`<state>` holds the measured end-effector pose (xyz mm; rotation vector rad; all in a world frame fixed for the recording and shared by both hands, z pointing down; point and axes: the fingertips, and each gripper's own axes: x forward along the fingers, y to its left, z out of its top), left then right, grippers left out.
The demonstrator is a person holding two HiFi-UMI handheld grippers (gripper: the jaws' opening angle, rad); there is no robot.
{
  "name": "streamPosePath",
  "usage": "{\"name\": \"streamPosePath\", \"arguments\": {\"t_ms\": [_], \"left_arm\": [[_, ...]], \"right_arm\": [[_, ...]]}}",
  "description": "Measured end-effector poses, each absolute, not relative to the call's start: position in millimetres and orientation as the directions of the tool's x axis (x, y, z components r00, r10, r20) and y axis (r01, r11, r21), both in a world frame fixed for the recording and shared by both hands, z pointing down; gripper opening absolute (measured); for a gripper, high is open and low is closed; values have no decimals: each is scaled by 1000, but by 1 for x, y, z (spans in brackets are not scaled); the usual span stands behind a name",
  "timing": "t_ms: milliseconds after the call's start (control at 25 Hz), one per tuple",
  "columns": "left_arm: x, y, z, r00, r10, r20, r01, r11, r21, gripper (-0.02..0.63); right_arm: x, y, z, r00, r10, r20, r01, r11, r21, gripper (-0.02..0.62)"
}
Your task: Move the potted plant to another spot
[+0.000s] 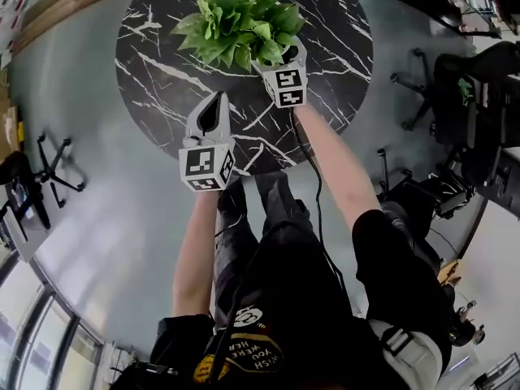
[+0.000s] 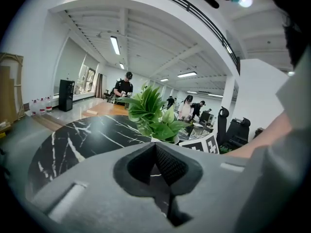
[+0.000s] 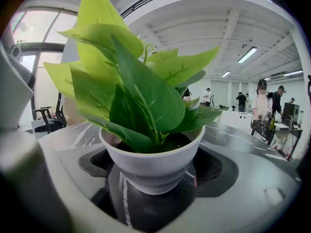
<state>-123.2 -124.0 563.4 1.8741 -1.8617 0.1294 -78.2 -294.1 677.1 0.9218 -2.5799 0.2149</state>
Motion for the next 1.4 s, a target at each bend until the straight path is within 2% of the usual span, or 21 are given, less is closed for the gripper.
{"name": "streamPosePath", "arguments": {"t_ms": [520,840,1080,1400], "left_arm": [[10,-265,556,231,-901,366,-948,-124,294,3],[18,-273,548,245,-903,354,-940,-133,313,3],[-24,-245,554,197,-909,367,-946,-78,314,3],[-111,-169,549,88,-927,364,-948,33,315,3]], "right_arm": [[94,-431,674,-567,-712,415,-780,626,8,502],[146,-472,671,-486,-776,402,-835,548,51,499],[109,-460,674,-488,-772,407,-833,551,47,497],[-51,-368,679,-640,-647,416,-701,713,30,497]]}}
